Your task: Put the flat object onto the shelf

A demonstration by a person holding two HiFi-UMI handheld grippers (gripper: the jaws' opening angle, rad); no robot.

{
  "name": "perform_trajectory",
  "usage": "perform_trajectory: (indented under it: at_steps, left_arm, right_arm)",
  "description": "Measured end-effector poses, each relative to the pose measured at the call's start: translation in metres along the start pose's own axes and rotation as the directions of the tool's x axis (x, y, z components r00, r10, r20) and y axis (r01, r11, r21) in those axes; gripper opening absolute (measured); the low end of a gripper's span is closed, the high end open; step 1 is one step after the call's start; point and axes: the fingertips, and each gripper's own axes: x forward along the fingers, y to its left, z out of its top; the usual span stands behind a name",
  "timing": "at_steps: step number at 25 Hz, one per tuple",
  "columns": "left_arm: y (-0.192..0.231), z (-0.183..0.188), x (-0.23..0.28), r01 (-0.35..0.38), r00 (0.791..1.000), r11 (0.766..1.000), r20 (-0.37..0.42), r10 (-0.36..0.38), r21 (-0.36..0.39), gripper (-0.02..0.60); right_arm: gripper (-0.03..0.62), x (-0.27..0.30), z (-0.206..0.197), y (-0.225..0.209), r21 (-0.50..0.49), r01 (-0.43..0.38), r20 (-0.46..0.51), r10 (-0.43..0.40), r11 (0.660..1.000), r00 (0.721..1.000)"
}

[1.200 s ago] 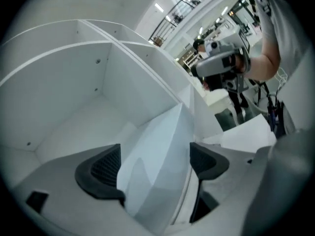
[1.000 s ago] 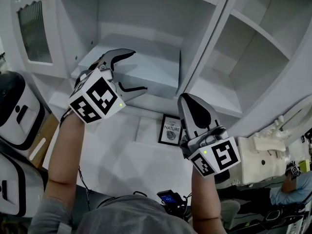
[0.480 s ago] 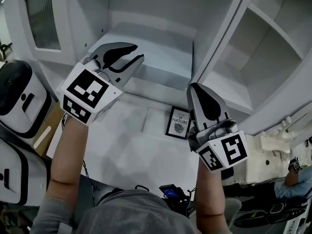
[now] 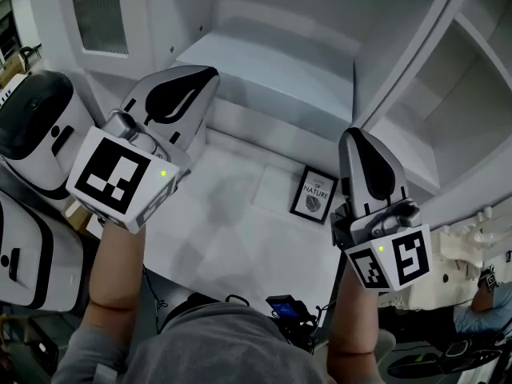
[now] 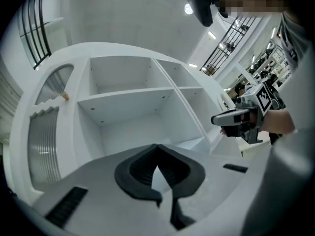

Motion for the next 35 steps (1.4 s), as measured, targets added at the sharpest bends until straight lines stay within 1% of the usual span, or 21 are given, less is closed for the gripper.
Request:
perform_trajectory:
  at_steps: [4, 8, 14, 18, 26, 29, 31, 35]
  left_arm:
    - [0.007, -0.003, -0.029, -0.047, 0.999, 0.998, 0.004, 0.047, -0.035, 0.008]
    - [0.01, -0.004, -0.052, -0.086, 0.996, 0.995, 0.003, 0.086, -0.053, 0.008]
    - [0.001, -0.013, -0.082, -0.108, 0.994, 0.991, 0.004, 0.109, -0.079, 0.008]
    - [-0.006, -0.017, -0.097, -0.112, 0.993, 0.989, 0.022, 0.115, -0.099, 0.008]
    - [-0.018, -0.028, -0.114, -0.119, 0.991, 0.983, 0.047, 0.127, -0.14, 0.008]
    - [-0.018, -0.032, -0.119, -0.136, 0.986, 0.979, 0.072, 0.148, -0.15, 0.007]
    - [-0.016, -0.038, -0.123, -0.149, 0.982, 0.974, 0.087, 0.165, -0.17, 0.006]
    - [-0.018, -0.051, -0.123, -0.154, 0.983, 0.968, 0.068, 0.17, -0.198, 0.008]
  right_arm:
    - [0.028, -0.004, 0.005, 0.006, -0.003, -0.011, 0.01, 0.011, 1.0, 1.0]
    - [0.028, -0.009, 0.008, 0.007, 0.001, -0.017, 0.014, 0.017, 1.0, 1.0]
    - [0.028, -0.021, 0.011, 0.018, 0.008, -0.028, 0.022, 0.028, 1.0, 0.999]
    - [0.028, -0.03, 0.009, 0.025, 0.015, -0.028, 0.02, 0.027, 1.0, 0.999]
    - [0.028, -0.049, -0.014, 0.031, 0.009, 0.005, -0.023, -0.005, 1.0, 1.0]
    - [0.028, -0.054, -0.028, 0.031, 0.027, 0.02, -0.04, -0.019, 0.999, 0.999]
    - [0.028, -0.057, -0.035, 0.031, 0.038, 0.027, -0.05, -0.025, 0.999, 0.998]
    - [0.028, -0.063, -0.043, 0.034, 0.041, 0.032, -0.068, -0.029, 0.999, 0.997]
